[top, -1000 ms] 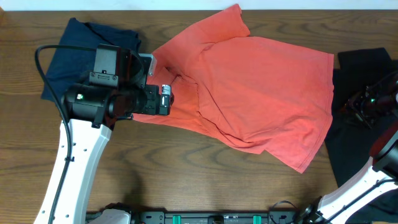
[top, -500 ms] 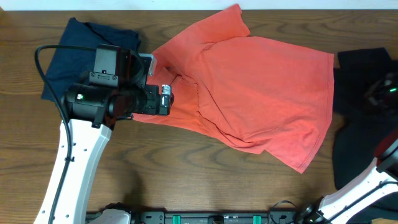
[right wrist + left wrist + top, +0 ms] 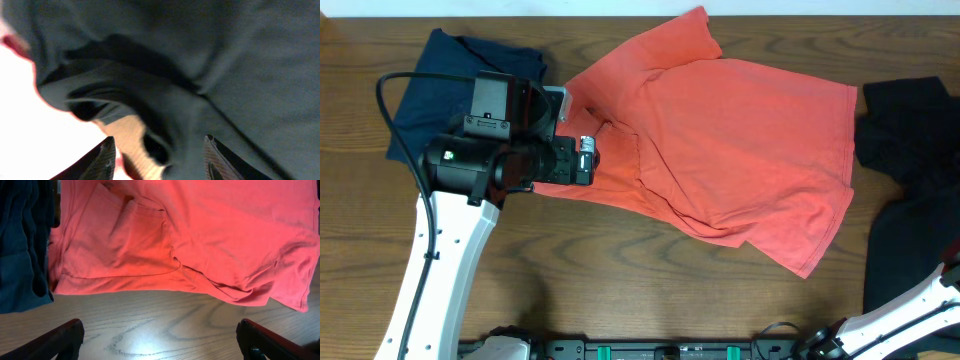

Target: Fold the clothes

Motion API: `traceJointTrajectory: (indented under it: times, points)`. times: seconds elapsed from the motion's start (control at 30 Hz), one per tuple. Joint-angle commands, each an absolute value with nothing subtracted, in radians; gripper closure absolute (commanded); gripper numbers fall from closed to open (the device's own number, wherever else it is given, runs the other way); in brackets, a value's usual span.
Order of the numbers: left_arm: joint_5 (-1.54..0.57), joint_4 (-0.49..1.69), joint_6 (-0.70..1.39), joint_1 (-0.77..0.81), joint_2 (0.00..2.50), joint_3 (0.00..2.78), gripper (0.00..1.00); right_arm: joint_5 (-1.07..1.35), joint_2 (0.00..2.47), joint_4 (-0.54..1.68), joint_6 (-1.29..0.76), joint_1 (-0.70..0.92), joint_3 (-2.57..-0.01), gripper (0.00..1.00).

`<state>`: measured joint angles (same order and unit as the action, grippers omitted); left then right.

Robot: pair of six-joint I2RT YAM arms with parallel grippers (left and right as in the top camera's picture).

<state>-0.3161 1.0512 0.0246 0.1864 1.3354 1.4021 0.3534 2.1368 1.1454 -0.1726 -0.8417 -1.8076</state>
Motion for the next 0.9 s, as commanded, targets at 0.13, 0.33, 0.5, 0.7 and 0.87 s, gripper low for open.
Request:
traceJointTrajectory:
  times: [0.13, 0.33, 0.5, 0.7, 0.87]
  points:
    - [-0.328, 1.054, 0.012, 0.189, 1.335, 1.417, 0.02, 0.539, 2.007, 1.19, -0.065, -0.704, -1.837, 0.45]
    - [-0.318, 1.064, 0.012, 0.189, 1.354, 1.411, 0.02, 0.33, 2.009, 1.281, -0.068, -0.477, -1.818, 0.35]
    - [-0.248, 1.102, 0.012, 0.189, 1.388, 1.409, 0.02, 0.19, 2.015, 1.338, -0.104, -0.31, -1.74, 0.32]
    - [-0.219, 1.118, 0.011, 0.189, 1.43, 1.409, 0.02, -0.064, 2.015, 1.249, -0.23, -0.252, -1.595, 0.24]
    - [-0.219, 1.118, 0.011, 0.189, 1.455, 1.409, 0.02, -0.05, 2.015, 1.145, -0.259, -0.306, -1.475, 0.24]
